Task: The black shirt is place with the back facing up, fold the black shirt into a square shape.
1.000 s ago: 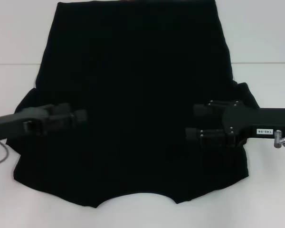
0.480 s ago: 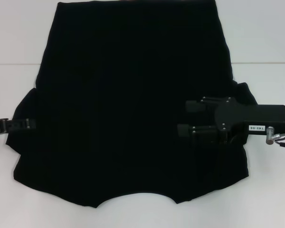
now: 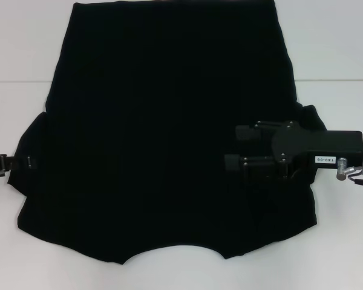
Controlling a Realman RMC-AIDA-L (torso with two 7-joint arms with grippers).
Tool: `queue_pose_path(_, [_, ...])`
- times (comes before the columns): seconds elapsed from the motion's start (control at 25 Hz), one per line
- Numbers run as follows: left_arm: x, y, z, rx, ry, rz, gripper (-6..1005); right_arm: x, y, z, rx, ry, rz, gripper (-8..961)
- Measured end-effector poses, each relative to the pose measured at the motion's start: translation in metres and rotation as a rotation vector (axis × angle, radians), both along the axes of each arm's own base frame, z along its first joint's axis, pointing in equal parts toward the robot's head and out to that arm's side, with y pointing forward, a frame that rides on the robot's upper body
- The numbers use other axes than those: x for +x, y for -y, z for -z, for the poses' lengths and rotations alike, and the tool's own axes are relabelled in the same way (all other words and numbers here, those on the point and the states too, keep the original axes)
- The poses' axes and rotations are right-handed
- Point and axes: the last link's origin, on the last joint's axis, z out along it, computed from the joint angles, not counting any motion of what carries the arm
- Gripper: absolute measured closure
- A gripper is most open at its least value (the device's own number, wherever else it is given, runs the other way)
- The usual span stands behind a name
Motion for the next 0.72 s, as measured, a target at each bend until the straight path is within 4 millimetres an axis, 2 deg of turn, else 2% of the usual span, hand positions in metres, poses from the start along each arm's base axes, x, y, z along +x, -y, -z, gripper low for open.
queue_pose_path(0.28, [-0.001, -0.004, 0.011, -0.020, -0.017, -0.003, 95, 0.000, 0.000, 0.000, 0.000, 0.000, 0.000, 103])
queue_pose_path(0.72, [-0.003, -0.003, 0.013, -0.031, -0.032, -0.009, 148, 0.001, 0.001, -0.001, -0.002, 0.000, -0.003, 108])
